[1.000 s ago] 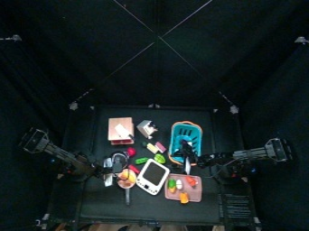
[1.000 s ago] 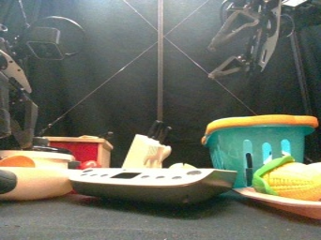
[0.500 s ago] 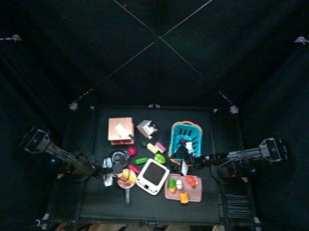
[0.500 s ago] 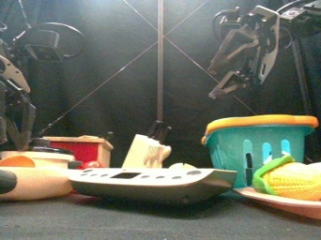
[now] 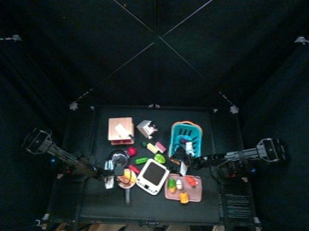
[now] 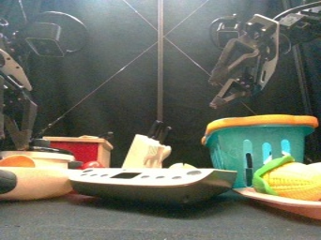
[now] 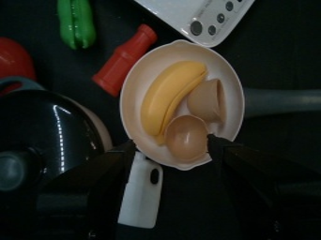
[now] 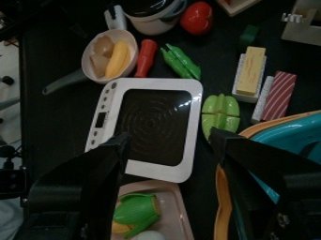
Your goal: Grab eggshell
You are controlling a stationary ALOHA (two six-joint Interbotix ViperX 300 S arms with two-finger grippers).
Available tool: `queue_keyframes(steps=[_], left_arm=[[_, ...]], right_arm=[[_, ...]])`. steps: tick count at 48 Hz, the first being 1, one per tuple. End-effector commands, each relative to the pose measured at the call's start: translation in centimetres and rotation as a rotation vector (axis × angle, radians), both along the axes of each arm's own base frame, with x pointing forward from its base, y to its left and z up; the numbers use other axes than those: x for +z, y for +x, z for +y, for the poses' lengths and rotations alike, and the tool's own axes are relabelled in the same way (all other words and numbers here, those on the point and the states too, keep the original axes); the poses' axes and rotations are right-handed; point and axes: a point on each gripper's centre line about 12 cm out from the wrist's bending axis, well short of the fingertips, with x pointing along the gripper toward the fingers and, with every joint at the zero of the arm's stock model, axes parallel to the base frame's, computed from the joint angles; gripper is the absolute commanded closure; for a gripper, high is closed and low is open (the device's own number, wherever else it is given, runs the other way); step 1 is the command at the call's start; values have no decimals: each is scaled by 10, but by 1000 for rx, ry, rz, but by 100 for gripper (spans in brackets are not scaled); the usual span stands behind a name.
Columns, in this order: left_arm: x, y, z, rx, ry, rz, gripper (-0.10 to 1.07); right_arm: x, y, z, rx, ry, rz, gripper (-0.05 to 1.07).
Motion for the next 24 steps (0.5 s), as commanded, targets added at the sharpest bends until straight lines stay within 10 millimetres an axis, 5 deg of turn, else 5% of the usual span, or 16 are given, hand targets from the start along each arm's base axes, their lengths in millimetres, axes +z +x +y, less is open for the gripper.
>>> queue_keyframes(steps=[1, 24], left_arm=[[2, 8, -6, -14, -8, -14, 2], [-22, 11, -4, -38, 67, 64, 2]], right_arm=[[6, 2, 0, 2, 1, -19, 4], [2, 3, 0, 3, -3, -5, 4]])
